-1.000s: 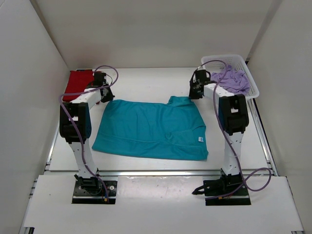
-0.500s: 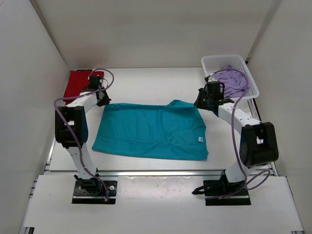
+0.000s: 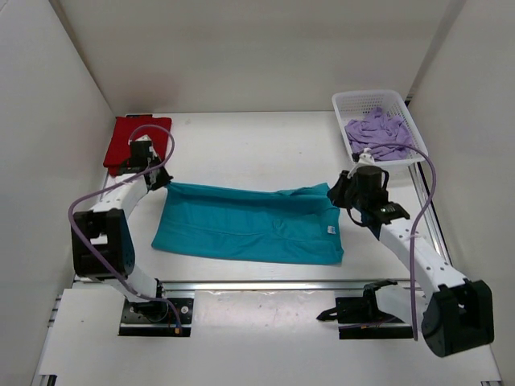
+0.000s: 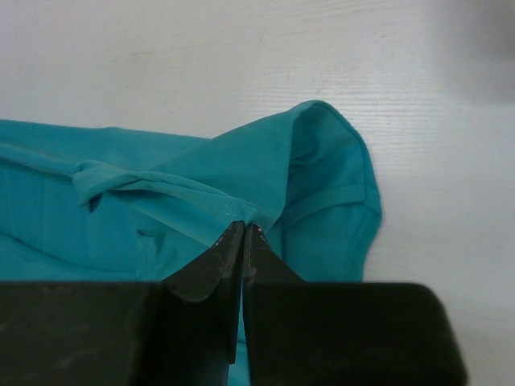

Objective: Fold and stack the t-shirts
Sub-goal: Fold the other side of the tshirt into a rectangle

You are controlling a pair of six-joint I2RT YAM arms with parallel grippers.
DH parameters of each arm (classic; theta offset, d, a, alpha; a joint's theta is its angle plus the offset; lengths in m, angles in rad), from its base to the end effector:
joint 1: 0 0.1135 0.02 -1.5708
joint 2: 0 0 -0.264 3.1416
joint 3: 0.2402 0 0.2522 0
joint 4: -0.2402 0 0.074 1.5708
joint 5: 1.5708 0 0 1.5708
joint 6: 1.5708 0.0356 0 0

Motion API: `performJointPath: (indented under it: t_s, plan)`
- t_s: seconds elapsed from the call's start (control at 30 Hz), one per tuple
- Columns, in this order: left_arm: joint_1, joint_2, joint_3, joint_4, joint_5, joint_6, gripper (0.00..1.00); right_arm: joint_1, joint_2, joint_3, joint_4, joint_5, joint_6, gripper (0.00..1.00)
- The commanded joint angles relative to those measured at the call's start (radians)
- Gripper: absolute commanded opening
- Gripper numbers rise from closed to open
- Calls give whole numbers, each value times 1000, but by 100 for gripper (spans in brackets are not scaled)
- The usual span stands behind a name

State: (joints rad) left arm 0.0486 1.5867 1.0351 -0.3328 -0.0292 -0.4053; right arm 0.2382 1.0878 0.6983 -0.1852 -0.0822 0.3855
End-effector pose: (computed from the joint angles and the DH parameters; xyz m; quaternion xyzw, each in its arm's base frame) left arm 0.3333 0.0172 0.2154 -0.2166 0.9163 -0.0462 0.3336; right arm 0.2312 0.0592 0.2503 0.0450 0.8768 0.1808 0.4432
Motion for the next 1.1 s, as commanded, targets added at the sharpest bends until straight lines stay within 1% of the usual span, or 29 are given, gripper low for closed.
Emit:
performJointPath:
  t_s: [0.0,0.03,0.1,0.17,0.2,0.33,0.4,0.47,0.5,0.6,0.67,0.7,0.73,0.77,0.8,0.83,0.87,0.9,0.93,0.97,1.0,1.03,1.07]
  plan:
    - [13,-114,-50,-6,-1,-9,0,12,-95,-48,-25,30,3,0]
    - [14,-137,-53,-8,0,-6,0,10,-98,-68,-40,24,1,0]
    - [19,-162,-108,-8,-9,-1,0,24,-158,-108,-48,24,9,0]
    - [22,-186,-129,-9,-2,-4,0,36,-193,-152,-60,27,35,0]
    - [30,-194,-141,-11,17,-7,0,38,-224,-184,-62,25,41,0]
    - [66,-224,-178,-17,72,-17,0,42,-322,-224,-112,7,58,0]
    - [74,-237,-197,-18,63,-23,0,70,-360,-253,-132,13,81,0]
    - [73,-248,-213,-17,81,-24,0,90,-397,-275,-174,18,101,0]
    - [76,-251,-219,-26,89,-24,0,99,-429,-298,-168,16,119,0]
    - [96,-261,-256,-15,149,-33,1,133,-496,-365,-197,18,174,0]
    - [96,-277,-299,3,155,-49,9,165,-535,-388,-195,27,222,0]
    - [103,-286,-312,20,172,-64,16,177,-536,-398,-195,29,236,0]
    - [105,-295,-337,31,170,-69,20,182,-540,-401,-197,30,243,0]
    - [117,-310,-360,52,185,-93,29,184,-536,-407,-213,25,245,0]
    - [134,-309,-371,63,201,-108,45,184,-531,-407,-230,27,248,1]
    - [141,-323,-377,84,206,-118,53,202,-532,-399,-237,33,260,1]
    - [157,-329,-380,84,212,-127,68,219,-549,-396,-249,41,265,4]
    - [166,-349,-382,93,212,-141,73,257,-555,-384,-278,74,283,6]
    - [172,-372,-379,103,203,-135,73,285,-559,-370,-289,81,282,12]
    - [154,-402,-374,101,187,-147,71,297,-568,-358,-312,152,292,18]
    - [125,-418,-366,109,160,-142,66,323,-568,-338,-318,180,279,25]
    - [100,-445,-362,118,129,-139,62,346,-565,-314,-324,188,268,28]
    - [47,-470,-357,123,111,-135,61,355,-540,-300,-335,226,250,31]
